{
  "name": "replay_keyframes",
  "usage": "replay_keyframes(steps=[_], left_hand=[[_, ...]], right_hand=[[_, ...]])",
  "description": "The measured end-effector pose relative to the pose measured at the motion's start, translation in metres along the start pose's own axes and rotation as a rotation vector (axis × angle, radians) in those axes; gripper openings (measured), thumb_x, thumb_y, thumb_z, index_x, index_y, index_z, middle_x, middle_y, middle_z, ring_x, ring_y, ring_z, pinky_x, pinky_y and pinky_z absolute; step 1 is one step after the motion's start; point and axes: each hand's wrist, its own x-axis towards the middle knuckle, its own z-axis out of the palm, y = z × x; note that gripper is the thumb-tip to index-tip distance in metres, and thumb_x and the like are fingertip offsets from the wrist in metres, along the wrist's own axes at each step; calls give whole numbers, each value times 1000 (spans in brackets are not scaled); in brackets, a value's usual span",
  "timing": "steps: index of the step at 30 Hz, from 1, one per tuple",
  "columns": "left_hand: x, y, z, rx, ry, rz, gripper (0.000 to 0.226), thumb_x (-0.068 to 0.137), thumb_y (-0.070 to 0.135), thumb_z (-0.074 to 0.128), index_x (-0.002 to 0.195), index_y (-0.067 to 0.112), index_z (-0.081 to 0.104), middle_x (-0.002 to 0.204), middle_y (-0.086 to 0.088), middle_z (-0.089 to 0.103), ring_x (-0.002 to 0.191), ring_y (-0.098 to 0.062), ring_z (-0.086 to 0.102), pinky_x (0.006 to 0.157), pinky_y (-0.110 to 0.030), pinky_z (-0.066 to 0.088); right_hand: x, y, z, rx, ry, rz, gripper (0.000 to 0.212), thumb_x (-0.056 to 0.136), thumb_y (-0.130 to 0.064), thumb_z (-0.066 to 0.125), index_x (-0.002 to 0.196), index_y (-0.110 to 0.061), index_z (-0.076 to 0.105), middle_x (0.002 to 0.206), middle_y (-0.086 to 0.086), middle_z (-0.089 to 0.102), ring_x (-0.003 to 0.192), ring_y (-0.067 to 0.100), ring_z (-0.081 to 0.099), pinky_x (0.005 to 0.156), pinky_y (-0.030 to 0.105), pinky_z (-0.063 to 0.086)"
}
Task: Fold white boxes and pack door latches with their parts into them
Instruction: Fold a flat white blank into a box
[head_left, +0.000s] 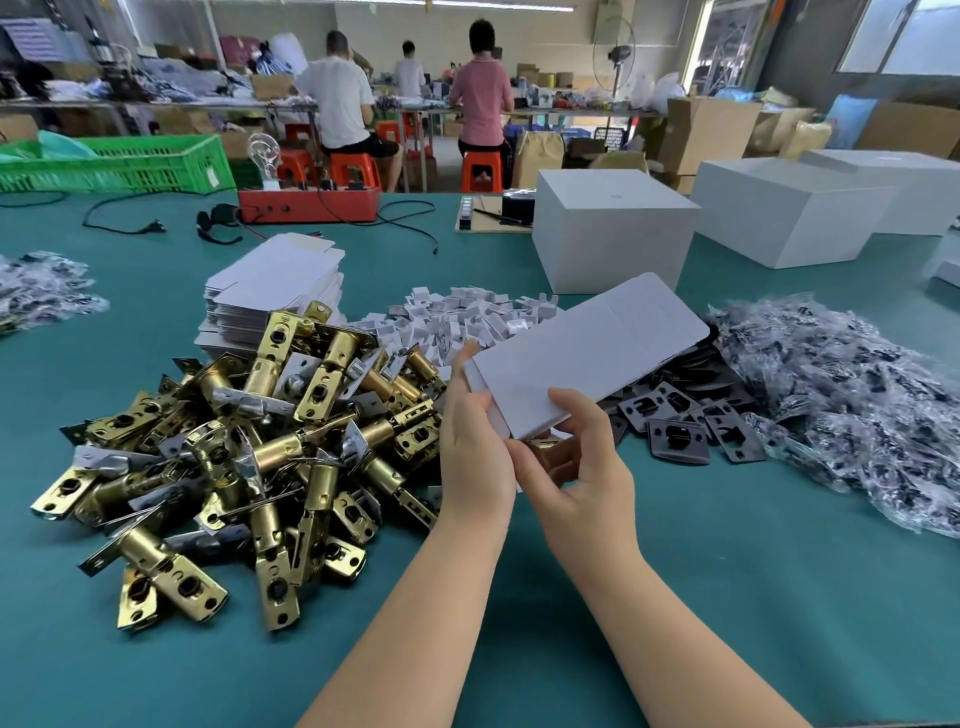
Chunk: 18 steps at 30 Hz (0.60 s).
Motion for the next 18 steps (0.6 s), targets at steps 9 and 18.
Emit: replay_keyframes(steps=[9,18], left_hand=[[-2,7,5,20,-329,-93,59,89,24,45,140,52,34,118,11,68,104,-13,66,82,-35,55],[-1,10,1,29,-302,-140,63,95,-2,52,142,37,41,96,2,74,85,-15,72,66,-31,59]], right_hand=[[6,11,-10,236,142,146,36,70,-51,53,101,-64,39,74,-20,60,58,6,54,56,21,44],[7,10,-11,264,150,114,39,71,-46,52,102,-66,39,83,-12,54,71,10,57,60,19,46]])
